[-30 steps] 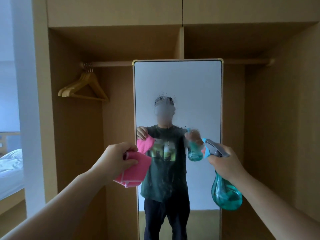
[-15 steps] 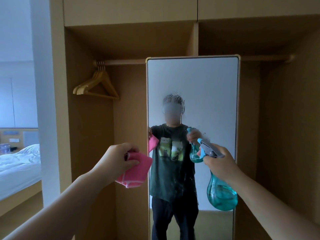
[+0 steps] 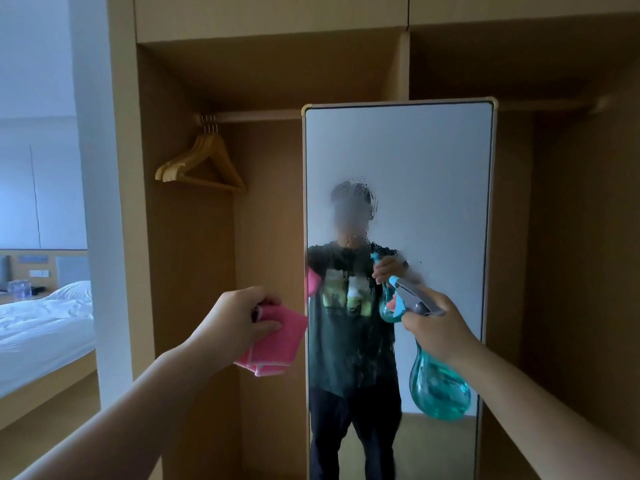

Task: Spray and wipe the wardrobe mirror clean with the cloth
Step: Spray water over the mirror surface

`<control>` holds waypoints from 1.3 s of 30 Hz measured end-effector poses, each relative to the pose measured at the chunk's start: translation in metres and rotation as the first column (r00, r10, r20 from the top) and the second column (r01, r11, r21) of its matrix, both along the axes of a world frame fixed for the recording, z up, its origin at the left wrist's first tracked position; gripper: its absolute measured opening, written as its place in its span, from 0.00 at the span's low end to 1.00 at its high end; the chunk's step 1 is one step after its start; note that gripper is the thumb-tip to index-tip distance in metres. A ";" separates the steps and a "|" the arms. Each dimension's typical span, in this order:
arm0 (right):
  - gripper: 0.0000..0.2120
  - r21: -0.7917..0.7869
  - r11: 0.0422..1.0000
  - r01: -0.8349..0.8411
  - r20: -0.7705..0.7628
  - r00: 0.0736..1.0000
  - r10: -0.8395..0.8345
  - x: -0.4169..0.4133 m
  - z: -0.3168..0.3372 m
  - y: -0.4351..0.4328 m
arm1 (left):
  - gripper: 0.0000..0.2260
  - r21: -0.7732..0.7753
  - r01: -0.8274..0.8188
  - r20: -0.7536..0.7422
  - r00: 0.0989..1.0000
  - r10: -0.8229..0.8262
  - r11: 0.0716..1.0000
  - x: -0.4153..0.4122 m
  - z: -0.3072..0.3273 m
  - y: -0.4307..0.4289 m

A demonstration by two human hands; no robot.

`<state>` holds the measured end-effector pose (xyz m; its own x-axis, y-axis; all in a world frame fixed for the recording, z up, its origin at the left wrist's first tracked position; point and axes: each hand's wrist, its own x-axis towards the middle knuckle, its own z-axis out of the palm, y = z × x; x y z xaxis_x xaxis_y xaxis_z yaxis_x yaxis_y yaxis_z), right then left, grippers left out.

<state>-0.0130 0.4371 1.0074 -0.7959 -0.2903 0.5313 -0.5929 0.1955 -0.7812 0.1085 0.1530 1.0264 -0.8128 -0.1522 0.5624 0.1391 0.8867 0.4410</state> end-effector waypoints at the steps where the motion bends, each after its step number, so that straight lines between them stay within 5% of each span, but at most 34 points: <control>1: 0.22 -0.013 1.000 0.004 0.014 1.000 -0.004 0.002 -0.001 -0.002 | 0.13 0.007 0.005 0.003 1.000 -0.005 1.000 0.000 -0.003 0.000; 5: 0.27 -0.009 1.000 0.001 0.048 0.999 0.000 0.008 -0.016 -0.010 | 0.12 0.025 0.008 0.033 0.999 -0.009 1.000 -0.001 -0.016 -0.002; 9: 0.16 0.006 1.000 -0.003 0.122 0.993 0.003 0.009 -0.037 -0.016 | 0.13 0.033 0.010 0.064 0.998 -0.012 0.999 -0.001 -0.027 -0.003; 24: 0.02 0.061 0.996 0.067 0.171 0.982 -0.077 0.018 -0.079 -0.012 | 0.13 0.077 0.033 0.114 0.993 -0.042 0.996 -0.002 -0.066 0.001; 31: 0.15 0.087 0.989 0.117 0.195 0.972 -0.132 0.017 -0.089 0.011 | 0.14 0.080 0.032 0.114 0.993 -0.041 0.996 -0.007 -0.080 -0.001; 39: 0.14 0.078 0.983 0.169 0.244 0.952 -0.183 0.021 -0.095 0.040 | 0.14 0.040 0.093 0.123 0.988 -0.097 0.995 -0.021 -0.081 0.019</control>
<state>0.0079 0.4767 0.9120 -0.9420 -0.1570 0.2965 -0.3328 0.3260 -0.8849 0.0880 0.1719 0.9458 -0.8878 -0.0882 0.4516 0.1641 0.8562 0.4900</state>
